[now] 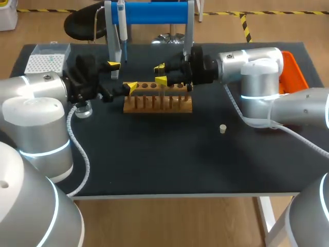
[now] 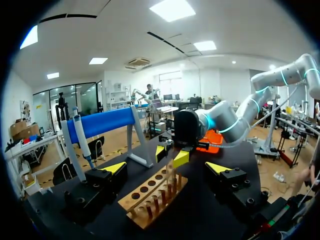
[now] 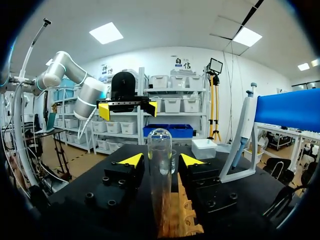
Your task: Invert the test tube, pick up the pipette, mount the tip to pipette, aspirate from beaker and dispense into the tube, eject the tip, return the pipette, and cap with the stopper.
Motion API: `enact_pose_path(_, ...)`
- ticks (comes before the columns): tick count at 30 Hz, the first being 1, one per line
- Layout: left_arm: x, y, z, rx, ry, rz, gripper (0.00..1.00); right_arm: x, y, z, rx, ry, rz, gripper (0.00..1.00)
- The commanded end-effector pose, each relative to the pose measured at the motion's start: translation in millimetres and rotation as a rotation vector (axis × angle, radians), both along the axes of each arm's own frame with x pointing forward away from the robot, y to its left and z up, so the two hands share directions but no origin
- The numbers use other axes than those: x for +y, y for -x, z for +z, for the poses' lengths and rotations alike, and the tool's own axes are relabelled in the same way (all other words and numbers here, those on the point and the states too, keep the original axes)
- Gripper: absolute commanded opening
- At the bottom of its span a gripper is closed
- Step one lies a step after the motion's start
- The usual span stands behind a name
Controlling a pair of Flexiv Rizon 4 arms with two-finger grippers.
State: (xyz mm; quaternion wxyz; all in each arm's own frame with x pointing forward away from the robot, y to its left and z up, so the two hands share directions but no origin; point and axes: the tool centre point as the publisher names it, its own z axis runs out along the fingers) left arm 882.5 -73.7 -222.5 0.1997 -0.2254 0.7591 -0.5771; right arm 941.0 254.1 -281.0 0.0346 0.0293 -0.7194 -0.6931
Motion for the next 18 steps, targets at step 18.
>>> enact_pose_path(18,-1.0,0.0,-1.2,-0.003,0.001,0.003,1.00,-2.1,-1.2,2.8,0.009,-0.026,0.001,0.00)
